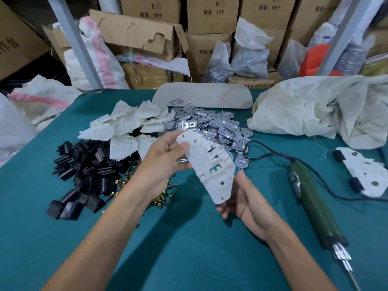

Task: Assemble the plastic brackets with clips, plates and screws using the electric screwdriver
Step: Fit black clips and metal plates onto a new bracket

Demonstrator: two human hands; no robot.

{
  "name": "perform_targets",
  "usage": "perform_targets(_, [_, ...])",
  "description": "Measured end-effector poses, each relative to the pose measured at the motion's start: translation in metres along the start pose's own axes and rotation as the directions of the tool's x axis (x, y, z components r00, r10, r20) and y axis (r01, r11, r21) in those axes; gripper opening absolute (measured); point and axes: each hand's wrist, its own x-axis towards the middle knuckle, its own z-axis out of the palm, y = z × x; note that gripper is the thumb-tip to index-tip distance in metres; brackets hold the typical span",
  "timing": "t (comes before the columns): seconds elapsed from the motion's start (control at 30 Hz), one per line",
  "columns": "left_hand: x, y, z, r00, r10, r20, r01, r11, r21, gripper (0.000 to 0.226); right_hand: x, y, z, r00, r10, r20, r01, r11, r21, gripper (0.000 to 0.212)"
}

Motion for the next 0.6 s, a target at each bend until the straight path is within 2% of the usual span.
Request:
perform_targets(0.13, [-0.001,-0.012,0.002,0.992,-0.093,0.085,0.108,0.975,-0.193,0.024,-0.003,-0.002,-0.003,0.986,0.129,0.105,-0.141,0.984,0.113,0.062])
perform_targets(0.2, [-0.002,-0.020,0.007,0.981,-0.125,0.148,0.162,0.948,-0.275,0.024,-0.006,-0.001,-0.003,0.980,0.153,0.125,-0.167,0.980,0.108,0.041])
perform_targets(0.23, [-0.002,-0.025,0.011,0.979,-0.132,0.156,0.171,0.946,-0.276,0.025,-0.006,0.000,-0.001,0.982,0.146,0.120,-0.158,0.983,0.096,0.033])
perform_targets(0.33, [-0.003,-0.035,0.018,0.975,-0.207,0.085,0.218,0.965,-0.148,0.034,-0.003,0.005,-0.001,0.998,0.058,0.025,-0.059,0.998,0.017,0.048])
perform_targets(0.4, [-0.003,-0.038,0.017,0.957,-0.289,0.004,0.289,0.955,-0.066,0.031,-0.001,0.007,0.000,0.999,-0.007,-0.052,0.004,0.998,-0.060,0.052])
perform_targets(0.5, [-0.001,-0.042,0.014,0.936,-0.339,-0.096,0.332,0.940,-0.085,0.021,-0.001,0.010,0.003,0.992,-0.076,-0.102,0.063,0.990,-0.123,0.033])
perform_targets(0.6, [-0.001,-0.044,0.012,0.952,-0.285,-0.113,0.278,0.958,-0.074,0.022,0.000,0.011,0.001,0.988,-0.108,-0.111,0.085,0.978,-0.191,0.021])
